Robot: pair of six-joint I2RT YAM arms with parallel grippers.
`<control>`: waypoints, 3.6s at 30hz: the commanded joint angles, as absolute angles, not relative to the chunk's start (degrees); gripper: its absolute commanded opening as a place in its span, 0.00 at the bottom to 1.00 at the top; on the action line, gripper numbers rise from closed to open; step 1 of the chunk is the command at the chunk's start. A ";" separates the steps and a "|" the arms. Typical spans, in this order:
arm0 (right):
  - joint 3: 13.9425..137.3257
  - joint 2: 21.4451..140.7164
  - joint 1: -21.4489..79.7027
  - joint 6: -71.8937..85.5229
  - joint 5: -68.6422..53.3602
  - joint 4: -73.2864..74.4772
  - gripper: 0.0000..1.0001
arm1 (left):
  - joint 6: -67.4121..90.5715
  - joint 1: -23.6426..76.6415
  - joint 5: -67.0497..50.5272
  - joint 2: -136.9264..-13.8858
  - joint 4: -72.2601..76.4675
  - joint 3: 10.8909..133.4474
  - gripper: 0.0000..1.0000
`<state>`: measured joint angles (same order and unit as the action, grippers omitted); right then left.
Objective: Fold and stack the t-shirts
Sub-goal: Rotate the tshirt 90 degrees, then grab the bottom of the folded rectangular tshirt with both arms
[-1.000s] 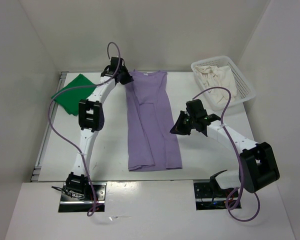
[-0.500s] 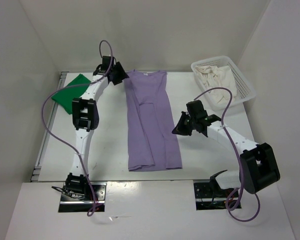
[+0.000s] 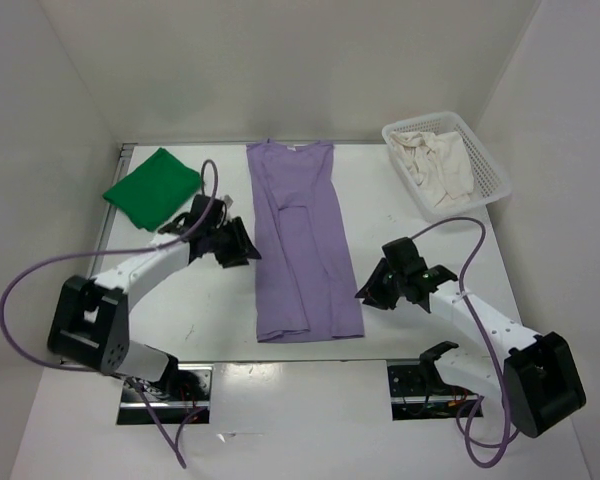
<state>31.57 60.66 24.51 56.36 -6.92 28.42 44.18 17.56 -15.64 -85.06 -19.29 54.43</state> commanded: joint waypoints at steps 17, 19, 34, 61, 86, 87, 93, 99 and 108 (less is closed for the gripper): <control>23.65 53.44 36.04 75.58 -1.31 35.95 0.43 | 54.76 28.56 -22.59 -68.37 -21.01 27.77 0.77; 21.90 50.98 36.04 76.90 -1.93 35.95 0.43 | 54.15 30.14 -22.59 -70.22 -20.30 27.77 0.71; 22.32 49.13 39.73 85.42 -1.23 40.25 0.47 | 56.60 34.10 -23.12 -71.98 -12.67 25.31 0.52; 17.50 44.46 39.73 90.43 0.44 33.85 0.47 | 58.71 34.63 -19.87 -63.98 -16.26 23.99 0.37; 25.40 46.41 55.02 97.04 10.90 40.25 0.49 | 61.08 32.08 -24.16 -62.21 -15.75 23.99 0.74; 25.40 46.41 55.02 97.03 10.90 39.21 0.49 | 61.08 32.60 -24.17 -62.92 -15.73 23.99 0.73; 24.88 46.41 55.02 97.03 11.51 39.11 0.49 | 62.13 34.01 -24.17 -66.79 -12.67 23.99 0.48; 22.50 43.69 55.02 99.57 11.51 39.11 0.49 | 62.14 34.63 -23.64 -69.35 -11.50 25.75 0.08; 20.39 43.15 55.02 100.72 10.11 36.84 0.49 | 59.33 28.83 -23.47 -60.82 -22.14 23.46 0.00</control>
